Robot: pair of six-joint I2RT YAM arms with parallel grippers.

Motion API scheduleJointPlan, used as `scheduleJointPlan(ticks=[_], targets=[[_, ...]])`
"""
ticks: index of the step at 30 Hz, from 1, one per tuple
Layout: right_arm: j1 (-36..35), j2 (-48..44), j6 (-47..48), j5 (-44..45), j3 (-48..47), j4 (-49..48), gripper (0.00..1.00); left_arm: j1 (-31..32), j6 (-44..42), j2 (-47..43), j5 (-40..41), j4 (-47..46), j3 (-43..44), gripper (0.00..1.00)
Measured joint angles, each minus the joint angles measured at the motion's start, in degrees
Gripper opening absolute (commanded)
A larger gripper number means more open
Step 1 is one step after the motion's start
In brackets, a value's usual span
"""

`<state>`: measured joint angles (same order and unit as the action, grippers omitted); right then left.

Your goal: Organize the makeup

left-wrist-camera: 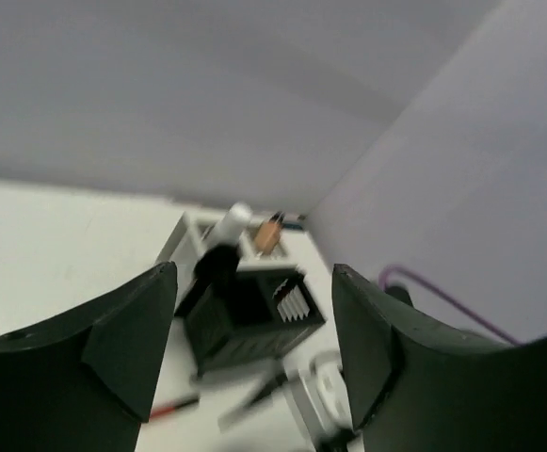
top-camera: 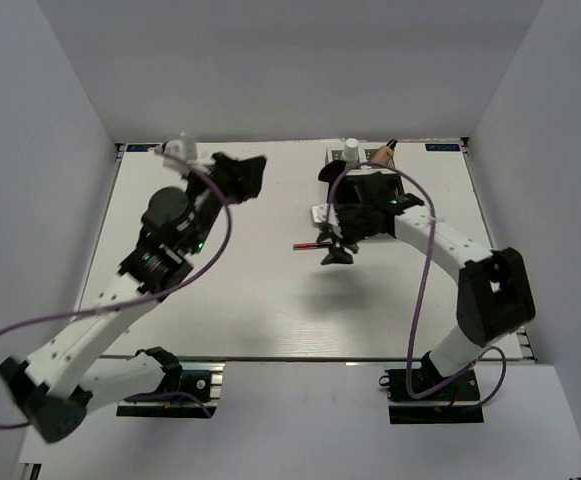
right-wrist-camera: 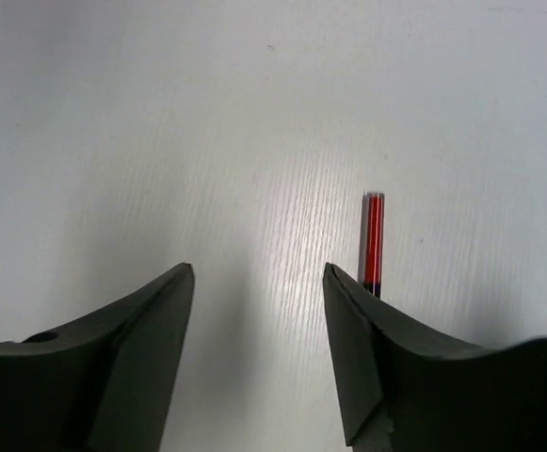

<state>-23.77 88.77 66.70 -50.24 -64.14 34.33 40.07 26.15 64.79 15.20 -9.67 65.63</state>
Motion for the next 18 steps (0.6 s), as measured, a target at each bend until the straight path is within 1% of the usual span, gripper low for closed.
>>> scheduleJointPlan(ticks=[2,5,9,12,14,16,18], targets=[[-4.5,4.7,-3.7,4.5,-5.4,-1.4,0.68,-0.3,3.8,-8.0,3.7,8.8,-4.1,0.84],[-8.4,11.6,-8.5,10.9,-12.5,-4.5,0.68,-0.4,9.9,-16.8,7.4,20.7,-10.0,0.85],[-10.9,19.3,-12.4,17.2,-19.3,-5.5,0.67,-0.4,19.1,-26.5,10.4,36.0,-18.0,0.86],[-11.5,23.8,-13.7,21.0,-22.9,-4.5,0.66,-0.3,24.9,-34.0,11.5,42.9,-22.0,0.88],[-11.6,25.9,-14.1,23.3,-24.3,-3.9,0.66,-0.2,27.5,-38.0,12.0,46.2,-23.2,0.89],[-11.9,27.7,-14.3,25.7,-25.4,-3.1,0.64,-0.2,29.6,-40.0,12.6,48.6,-23.4,0.9],[-12.0,29.2,-14.3,27.7,-26.5,-1.7,0.63,-0.2,31.1,-40.1,12.9,50.5,-23.5,0.91]])
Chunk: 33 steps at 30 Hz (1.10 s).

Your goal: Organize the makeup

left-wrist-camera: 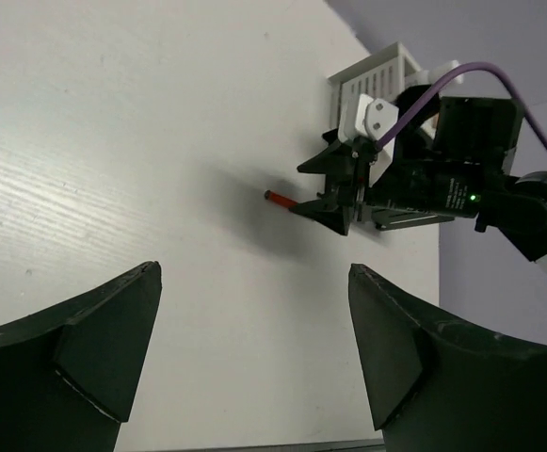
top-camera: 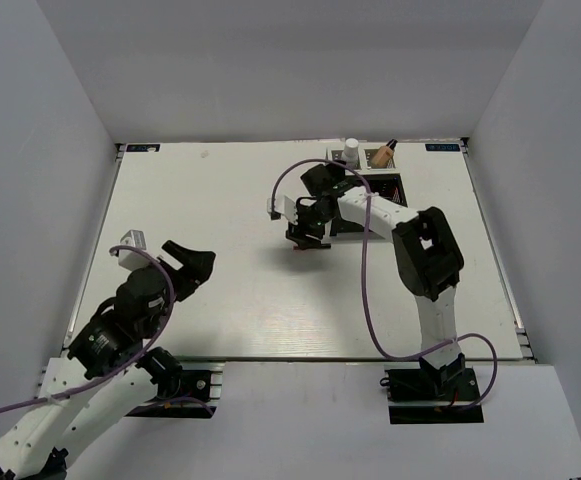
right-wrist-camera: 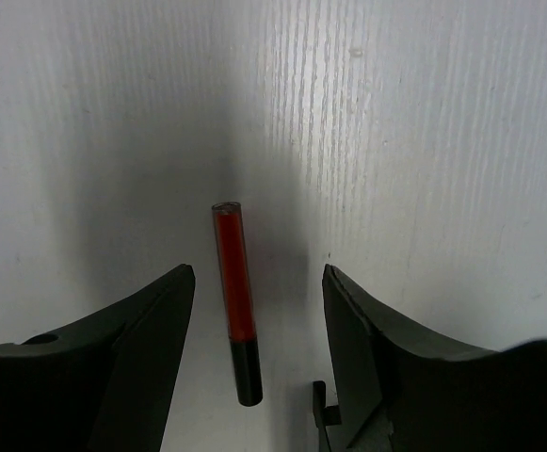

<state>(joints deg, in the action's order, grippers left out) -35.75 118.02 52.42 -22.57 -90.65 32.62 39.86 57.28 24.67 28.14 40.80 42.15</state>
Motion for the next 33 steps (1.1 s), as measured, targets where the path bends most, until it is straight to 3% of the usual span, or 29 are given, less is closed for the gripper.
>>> scheduleJointPlan(ticks=[11,16,23,24,33], targets=[[-0.5,2.3,0.7,4.4,-0.2,3.3,0.55,0.0,2.1,2.7,-0.3,2.0,-1.9,0.91],[-0.9,2.2,1.5,5.8,1.9,3.2,0.41,0.0,2.2,2.9,-0.7,1.2,-2.8,0.91],[-1.1,0.5,2.4,5.6,4.7,1.5,0.02,0.0,2.4,2.9,-0.7,1.2,-3.1,0.91],[-1.1,0.4,2.6,5.2,4.8,1.5,0.0,0.0,2.6,2.9,-0.7,1.2,-3.1,0.91],[1.4,-1.8,3.0,-14.0,1.5,12.2,0.0,0.0,2.6,2.9,-1.0,1.0,-3.3,0.91]])
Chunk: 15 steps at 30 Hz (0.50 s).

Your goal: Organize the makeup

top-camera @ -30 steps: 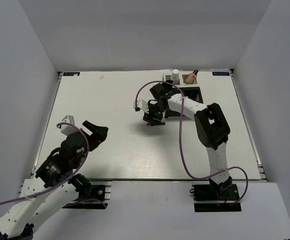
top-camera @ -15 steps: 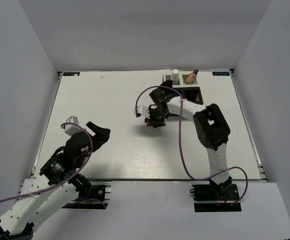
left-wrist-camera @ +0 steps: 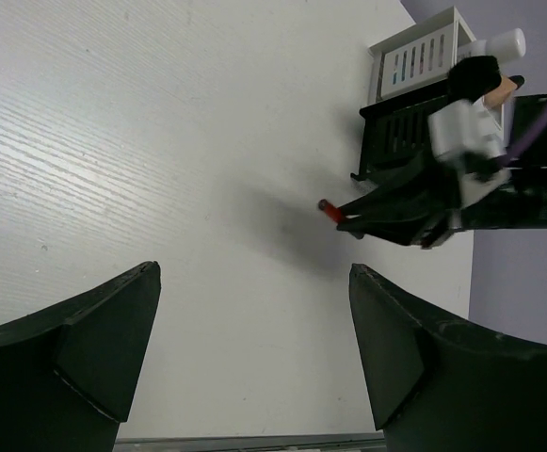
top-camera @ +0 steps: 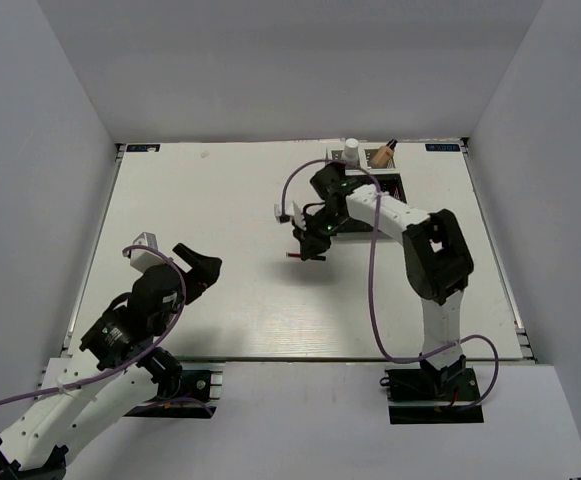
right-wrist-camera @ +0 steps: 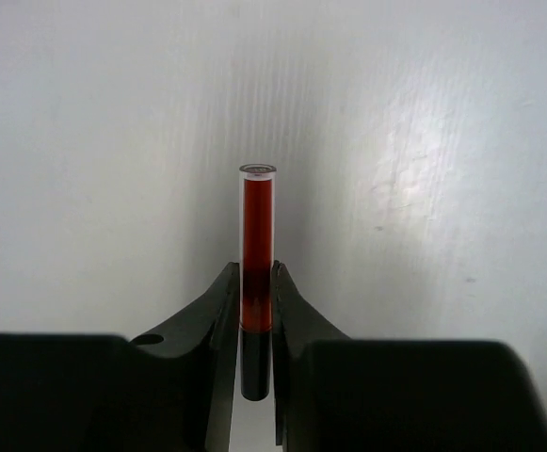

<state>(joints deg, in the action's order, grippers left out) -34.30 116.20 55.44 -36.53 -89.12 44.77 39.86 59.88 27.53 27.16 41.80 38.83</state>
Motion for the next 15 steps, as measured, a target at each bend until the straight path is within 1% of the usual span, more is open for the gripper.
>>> scheduleJointPlan(ticks=[3,7,9,12,15], targets=[[2.6,-5.9,-3.7,-6.2,-0.6,-1.4,0.0,0.0,0.0,-0.3,-0.2,-0.5,-0.3,0.92],[10.3,-16.8,-11.2,-13.2,0.1,-8.8,0.0,0.0,-0.1,-1.2,-0.8,-1.8,-1.7,0.92],[14.5,-21.8,-15.8,-15.6,1.9,-14.2,0.0,0.0,-0.2,-1.3,-1.0,-2.1,-2.2,0.92],[20.9,-28.5,-23.4,-17.9,8.1,-24.5,0.0,0.0,-0.5,-1.2,-1.3,-3.3,-2.8,0.92],[26.1,-31.6,-30.5,-18.6,15.1,-35.1,0.0,0.0,-1.1,-0.5,-1.7,-4.7,-2.9,0.93]])
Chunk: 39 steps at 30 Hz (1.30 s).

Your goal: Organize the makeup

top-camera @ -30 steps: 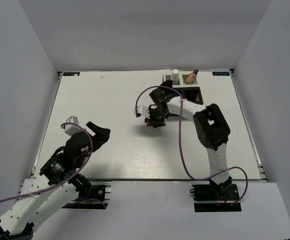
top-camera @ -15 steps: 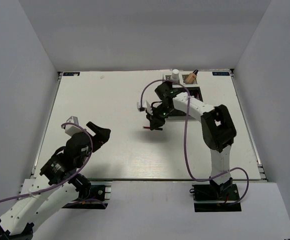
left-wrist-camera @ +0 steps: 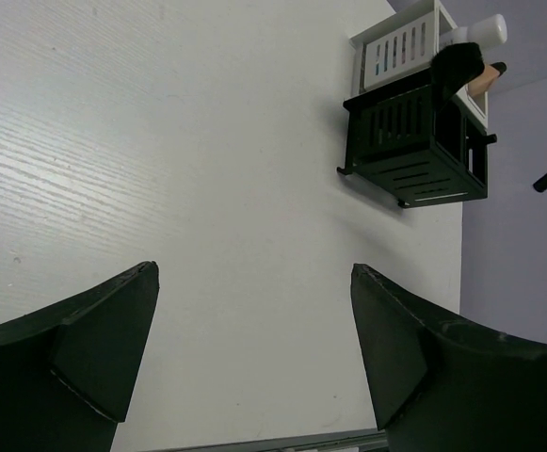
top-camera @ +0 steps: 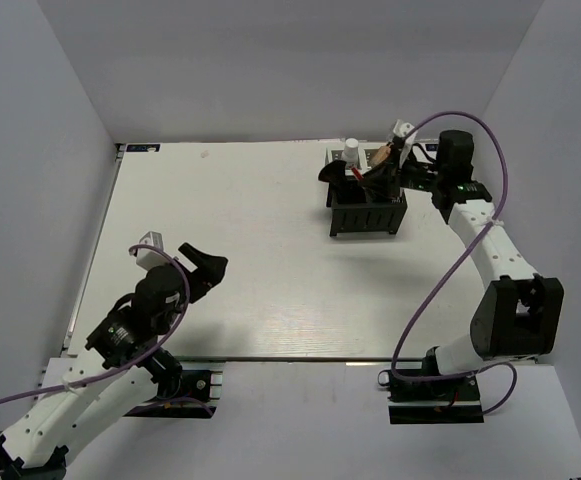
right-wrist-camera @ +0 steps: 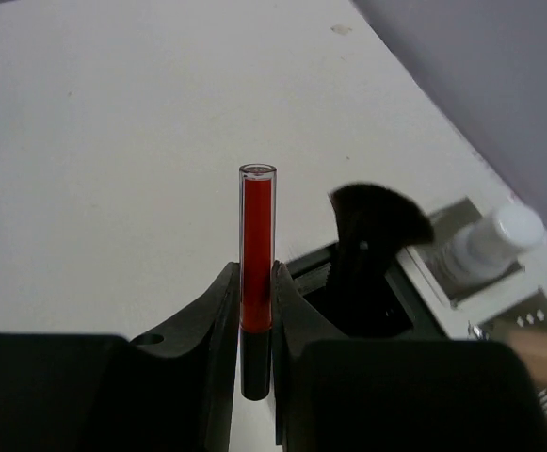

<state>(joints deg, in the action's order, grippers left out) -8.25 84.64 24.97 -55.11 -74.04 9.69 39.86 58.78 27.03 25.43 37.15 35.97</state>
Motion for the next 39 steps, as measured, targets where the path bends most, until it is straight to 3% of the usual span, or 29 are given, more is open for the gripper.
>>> scheduleJointPlan(ticks=[8,22,30,39], targets=[[7.9,2.6,-10.7,1.4,13.2,-18.8,0.0,0.0,-2.3,3.0,-1.4,-4.0,-0.1,0.94],[12.0,10.4,-13.2,4.5,13.4,-33.4,0.01,0.0,-2.8,4.5,-2.6,-6.0,-0.1,0.94],[11.9,11.5,-12.4,5.5,13.4,-35.6,0.34,0.0,-2.9,5.9,-3.2,-6.6,-0.2,0.94],[11.9,11.9,-10.8,5.9,13.4,-35.8,0.44,0.0,-2.9,6.1,-3.8,-7.3,-0.4,0.94]])
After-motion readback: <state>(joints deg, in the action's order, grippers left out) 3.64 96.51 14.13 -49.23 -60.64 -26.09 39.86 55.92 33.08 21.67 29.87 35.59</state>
